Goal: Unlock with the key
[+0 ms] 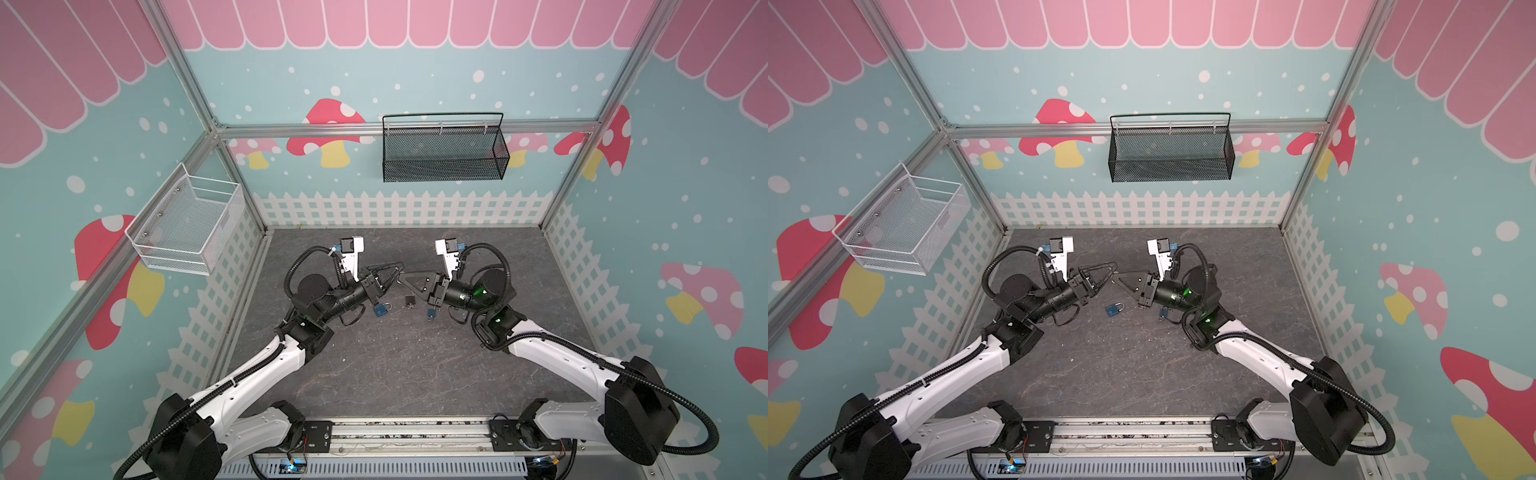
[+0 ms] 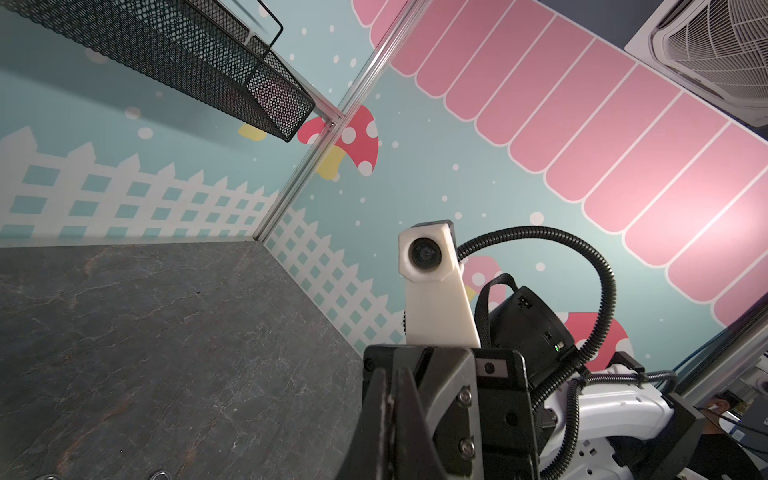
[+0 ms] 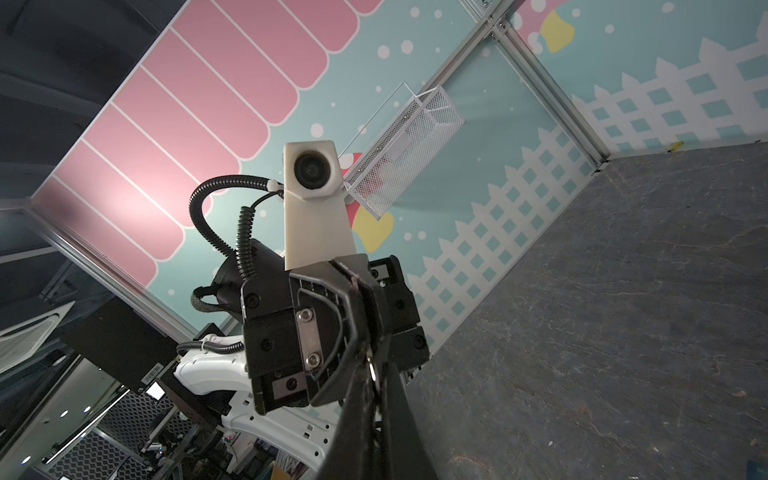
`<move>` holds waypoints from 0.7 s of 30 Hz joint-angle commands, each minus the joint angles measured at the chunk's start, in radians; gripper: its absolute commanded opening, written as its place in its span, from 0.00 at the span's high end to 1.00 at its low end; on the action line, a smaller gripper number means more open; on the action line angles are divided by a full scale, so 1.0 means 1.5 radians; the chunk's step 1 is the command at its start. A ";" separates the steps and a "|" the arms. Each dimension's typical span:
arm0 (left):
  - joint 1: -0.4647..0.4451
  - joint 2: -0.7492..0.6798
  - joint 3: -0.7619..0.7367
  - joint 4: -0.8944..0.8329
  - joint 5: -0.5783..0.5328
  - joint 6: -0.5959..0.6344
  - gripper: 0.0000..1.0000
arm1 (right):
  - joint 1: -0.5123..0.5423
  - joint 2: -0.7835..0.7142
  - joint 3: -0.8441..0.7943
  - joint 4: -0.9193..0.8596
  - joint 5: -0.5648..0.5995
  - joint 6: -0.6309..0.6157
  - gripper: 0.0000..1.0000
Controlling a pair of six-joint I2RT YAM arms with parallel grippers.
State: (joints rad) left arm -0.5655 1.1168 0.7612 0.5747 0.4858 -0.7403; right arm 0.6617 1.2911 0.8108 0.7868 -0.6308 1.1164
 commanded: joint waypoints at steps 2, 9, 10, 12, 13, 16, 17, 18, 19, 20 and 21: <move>-0.005 0.000 -0.008 0.003 -0.014 0.005 0.95 | -0.007 0.002 0.002 0.016 -0.013 0.017 1.00; 0.004 -0.036 -0.002 -0.115 -0.068 0.038 0.57 | -0.030 -0.009 -0.025 -0.056 -0.009 0.012 1.00; 0.009 -0.041 -0.002 -0.137 -0.079 0.044 0.53 | -0.033 -0.013 -0.031 -0.073 -0.005 0.012 1.00; 0.027 -0.043 0.009 -0.216 -0.103 0.057 0.45 | -0.040 -0.019 -0.048 -0.115 0.001 -0.016 1.00; 0.038 -0.039 0.019 -0.259 -0.110 0.060 0.44 | -0.041 -0.021 -0.053 -0.138 0.004 -0.025 1.00; 0.086 -0.012 0.053 -0.375 -0.112 0.056 0.42 | -0.043 -0.027 -0.069 -0.213 0.017 -0.059 1.00; 0.100 0.005 0.068 -0.416 -0.114 0.055 0.41 | -0.043 -0.026 -0.074 -0.242 0.027 -0.066 1.00; 0.116 0.027 0.087 -0.461 -0.113 0.059 0.40 | -0.043 -0.025 -0.080 -0.261 0.030 -0.077 1.00; 0.126 0.048 0.102 -0.492 -0.111 0.069 0.39 | -0.043 -0.023 -0.086 -0.274 0.031 -0.086 1.00; 0.134 0.072 0.120 -0.528 -0.112 0.080 0.38 | -0.043 -0.022 -0.089 -0.295 0.035 -0.095 1.00; 0.139 0.098 0.138 -0.559 -0.117 0.091 0.37 | -0.043 -0.020 -0.092 -0.314 0.038 -0.107 1.00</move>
State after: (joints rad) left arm -0.3813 1.1908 0.9031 -0.0124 0.3351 -0.6575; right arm 0.6018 1.2739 0.6880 0.4366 -0.5987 1.0214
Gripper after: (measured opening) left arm 0.621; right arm 0.048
